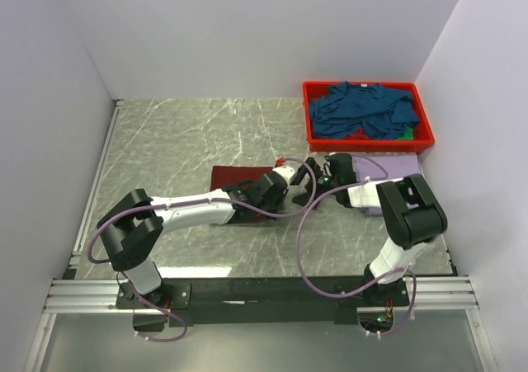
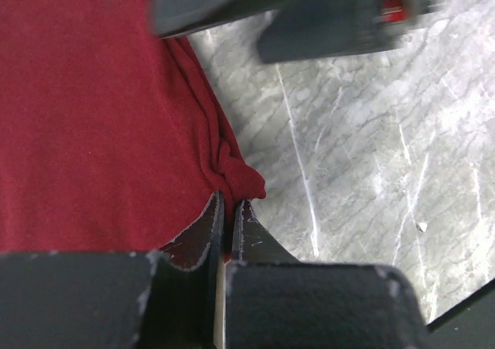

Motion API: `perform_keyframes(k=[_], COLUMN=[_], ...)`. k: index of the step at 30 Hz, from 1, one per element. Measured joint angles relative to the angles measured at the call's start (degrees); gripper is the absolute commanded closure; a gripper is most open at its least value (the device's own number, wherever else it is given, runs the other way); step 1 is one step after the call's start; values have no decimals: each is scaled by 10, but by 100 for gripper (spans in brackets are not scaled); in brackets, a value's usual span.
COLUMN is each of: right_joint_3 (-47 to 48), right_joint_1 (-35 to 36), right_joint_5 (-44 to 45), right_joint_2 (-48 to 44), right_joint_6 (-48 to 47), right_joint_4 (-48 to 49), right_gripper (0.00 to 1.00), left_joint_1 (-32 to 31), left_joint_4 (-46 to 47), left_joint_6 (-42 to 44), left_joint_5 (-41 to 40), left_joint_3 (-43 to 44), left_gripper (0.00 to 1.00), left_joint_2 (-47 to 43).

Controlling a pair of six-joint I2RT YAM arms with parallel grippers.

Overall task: Fold and stack the t-shirts
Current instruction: Neatly place the folded tshirt to the corner

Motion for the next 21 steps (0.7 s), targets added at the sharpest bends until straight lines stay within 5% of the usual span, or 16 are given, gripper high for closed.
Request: perform_keyframes(k=[7,10,12,15,17,21], right_joint_3=[33,45,48,50,54,85], right_joint_1=[46,64,71,77,77,78], right_joint_5=[-25,-31,-31,-18,-14,8], right_joint_2=[68,88,96,98,98,85], right_joint_6=[39,40,38,15,-7,-64], right_joint_4=[65,72,70,35,5,-78], right_gripper=[18,33,53,82,100,100], left_joint_1=[0,0,0,0,0,0], left_joint_4=[2,2,2,2,1,-16], left_joint_6=[-4,-8,-8,-9,-9,-11], left_joint_5=[6,8,9,15,17,21], left_joint_3=[0,0,0,0,0,0], left_gripper=[99,99,97,85,67,32], left_joint_2=[0,0,0,0,0,-11])
